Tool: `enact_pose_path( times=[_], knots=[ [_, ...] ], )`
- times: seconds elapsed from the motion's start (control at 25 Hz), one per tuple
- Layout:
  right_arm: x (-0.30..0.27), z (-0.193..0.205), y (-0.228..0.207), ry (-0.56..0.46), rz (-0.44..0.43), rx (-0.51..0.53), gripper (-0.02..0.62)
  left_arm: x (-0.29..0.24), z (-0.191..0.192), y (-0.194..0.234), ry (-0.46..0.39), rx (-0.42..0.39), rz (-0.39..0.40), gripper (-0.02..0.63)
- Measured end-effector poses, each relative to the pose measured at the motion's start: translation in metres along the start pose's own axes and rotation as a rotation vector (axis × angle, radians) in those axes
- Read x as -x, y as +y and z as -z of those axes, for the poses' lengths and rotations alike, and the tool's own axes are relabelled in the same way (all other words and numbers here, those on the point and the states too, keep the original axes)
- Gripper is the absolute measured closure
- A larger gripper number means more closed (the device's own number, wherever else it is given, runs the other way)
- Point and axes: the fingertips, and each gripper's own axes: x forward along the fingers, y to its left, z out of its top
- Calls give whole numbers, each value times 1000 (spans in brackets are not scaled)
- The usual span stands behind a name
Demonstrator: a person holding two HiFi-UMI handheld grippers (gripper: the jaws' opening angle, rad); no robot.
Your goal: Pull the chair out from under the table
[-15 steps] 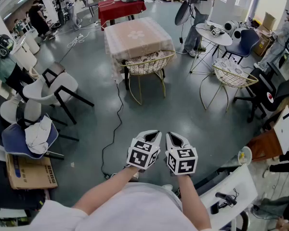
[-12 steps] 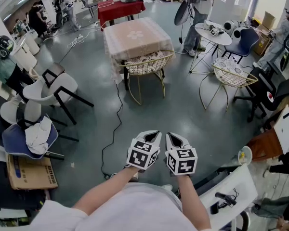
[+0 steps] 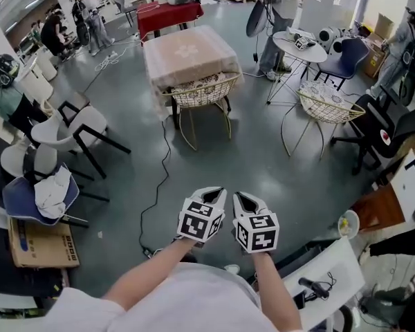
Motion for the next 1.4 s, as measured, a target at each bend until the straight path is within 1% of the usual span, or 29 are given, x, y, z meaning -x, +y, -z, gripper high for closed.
enact_pose_path(
  times=[0.12, 0.24, 0.44, 0.64, 0.92, 1.12, 1.4],
  knots=[
    [11, 7, -13, 12, -9, 8, 592, -5, -2, -11, -2, 6, -18, 601],
    [17, 13, -21, 20, -18, 2, 592, -3, -1, -12, -2, 13, -41, 601],
    [11, 13, -27, 28, -38, 1, 592, -7, -1, -5, 4, 28, -65, 601],
    [-13, 5, -33, 50, -64, 25, 592, -22, -8, 14, 4, 47, -73, 601],
    [-74, -23, -43, 68, -71, 73, 592, -56, -37, 74, -20, 77, -70, 601],
    [-127, -54, -48, 75, -98, 74, 592, -85, -64, 117, -15, 95, -63, 601],
    [-207, -97, -48, 103, -116, 106, 592, -116, -97, 195, -3, 115, -56, 600]
  ],
)
